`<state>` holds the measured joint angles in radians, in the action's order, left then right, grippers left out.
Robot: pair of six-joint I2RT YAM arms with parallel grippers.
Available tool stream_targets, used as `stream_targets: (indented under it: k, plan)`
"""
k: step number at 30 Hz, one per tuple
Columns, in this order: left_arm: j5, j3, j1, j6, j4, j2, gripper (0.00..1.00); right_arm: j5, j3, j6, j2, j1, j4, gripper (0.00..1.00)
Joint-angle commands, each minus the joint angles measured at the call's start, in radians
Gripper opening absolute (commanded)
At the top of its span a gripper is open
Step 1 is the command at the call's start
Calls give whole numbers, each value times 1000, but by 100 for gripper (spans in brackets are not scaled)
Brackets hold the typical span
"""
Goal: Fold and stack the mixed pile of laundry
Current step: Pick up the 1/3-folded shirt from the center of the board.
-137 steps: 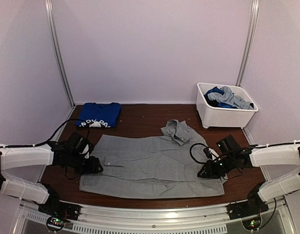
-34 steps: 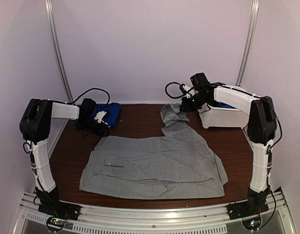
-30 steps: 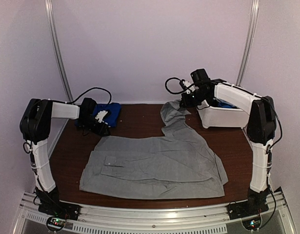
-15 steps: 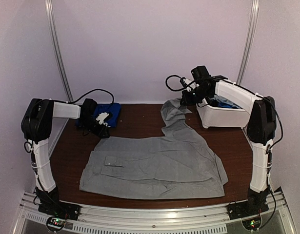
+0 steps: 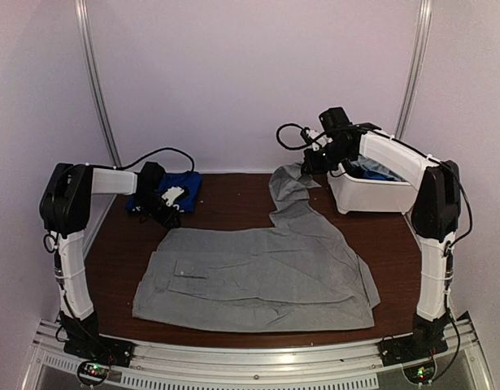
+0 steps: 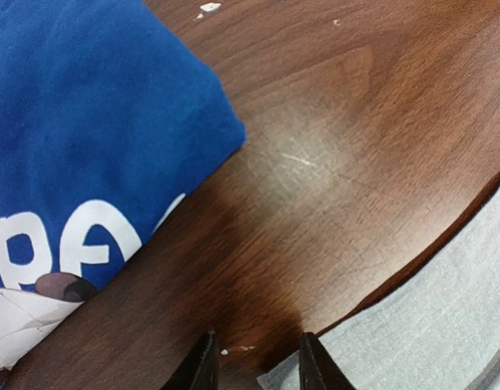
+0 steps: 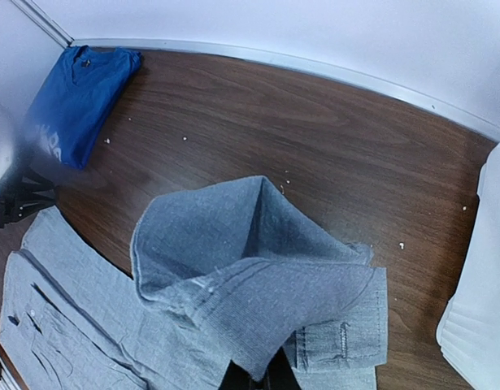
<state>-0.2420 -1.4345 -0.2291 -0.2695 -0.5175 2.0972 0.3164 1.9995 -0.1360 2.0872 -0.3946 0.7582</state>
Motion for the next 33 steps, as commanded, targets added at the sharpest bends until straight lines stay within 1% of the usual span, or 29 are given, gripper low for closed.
stream_targets:
  k: [1,5,7,8,9,13,16,18,20,22,25,27,28,33]
  plan:
    - [28,10,-24,-19,-82,20,28,12,57,-8,-37,5,14,0]
    - [19,11,-26,-17,-75,-7,15,24,58,-12,-59,3,23,0]
    - [18,11,-26,-19,-79,-29,13,24,58,-13,-71,3,30,0]
    - [19,11,-26,-21,-84,-36,16,25,58,-12,-76,3,33,0]
    - [22,9,-26,-22,-92,-41,21,26,56,-12,-80,3,35,0]
    - [31,4,-26,-29,-104,-32,33,27,48,-11,-95,1,36,0]
    - [54,-10,-26,-27,-124,-4,38,26,42,-10,-99,2,36,0]
    - [68,-10,-26,-31,-129,12,38,28,42,-6,-101,1,40,0]
    - [88,-7,-28,-33,-131,21,34,28,41,-5,-102,1,42,0]
    - [103,-4,-34,-35,-131,19,24,38,43,-8,-105,1,43,0]
    - [103,-4,-44,-28,-127,-5,13,67,46,-18,-124,-2,43,0]
    - [97,2,-47,-19,-110,-43,2,72,50,-20,-140,-7,49,0]
    - [93,14,-47,-14,-99,-66,0,71,53,-20,-148,-12,57,0]
    - [84,73,-47,25,-32,-191,0,62,50,-27,-212,-42,98,0]
